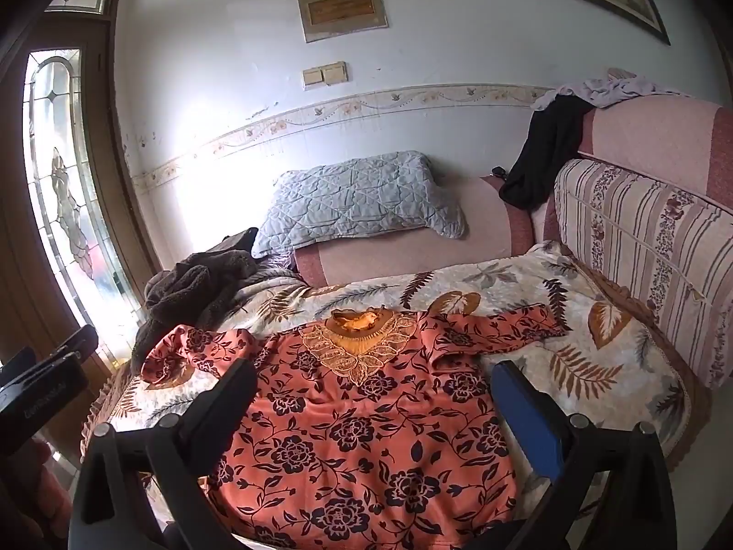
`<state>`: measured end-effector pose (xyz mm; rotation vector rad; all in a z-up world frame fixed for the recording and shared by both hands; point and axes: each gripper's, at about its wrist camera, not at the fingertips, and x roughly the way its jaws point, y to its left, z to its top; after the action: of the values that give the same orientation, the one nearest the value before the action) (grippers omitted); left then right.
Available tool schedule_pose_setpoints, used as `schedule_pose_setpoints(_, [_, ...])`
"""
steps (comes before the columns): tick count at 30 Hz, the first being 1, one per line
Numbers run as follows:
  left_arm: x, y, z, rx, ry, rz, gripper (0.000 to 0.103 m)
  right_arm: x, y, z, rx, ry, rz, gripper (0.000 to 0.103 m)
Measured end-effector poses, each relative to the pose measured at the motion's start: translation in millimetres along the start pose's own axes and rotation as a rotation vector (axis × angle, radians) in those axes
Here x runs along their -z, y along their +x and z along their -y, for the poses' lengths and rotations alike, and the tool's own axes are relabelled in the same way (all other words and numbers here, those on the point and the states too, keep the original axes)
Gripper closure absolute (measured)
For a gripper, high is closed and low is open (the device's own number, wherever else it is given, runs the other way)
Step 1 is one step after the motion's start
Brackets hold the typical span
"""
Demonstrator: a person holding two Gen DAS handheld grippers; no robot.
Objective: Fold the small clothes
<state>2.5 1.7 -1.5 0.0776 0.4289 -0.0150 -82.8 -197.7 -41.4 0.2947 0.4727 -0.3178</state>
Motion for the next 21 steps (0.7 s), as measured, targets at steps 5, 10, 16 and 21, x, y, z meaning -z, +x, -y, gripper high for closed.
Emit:
schedule_pose_setpoints(5, [1, 0, -2, -0.006, 0.0, 0.002, 0.0, -3, 4, -4, 0.0, 0.0, -0.012, 0.0])
schedule_pose_setpoints(10, [0, 5, 1, -0.013, 0.007, 0.0, 0.0, -5, 11, -4, -0.008, 0.001, -0.024, 0.0])
schedule_pose_setpoints(16, [2, 13, 2, -0.017, 0.013, -0.012, 0.0, -2, 21, -7, -0.013, -0.008, -0.004, 0.0])
schedule_pose_setpoints(21, [2, 21, 4, -0.026, 0.025, -0.034, 0.0, -1, 29, -8, -0.017, -0.001, -0.022, 0.0])
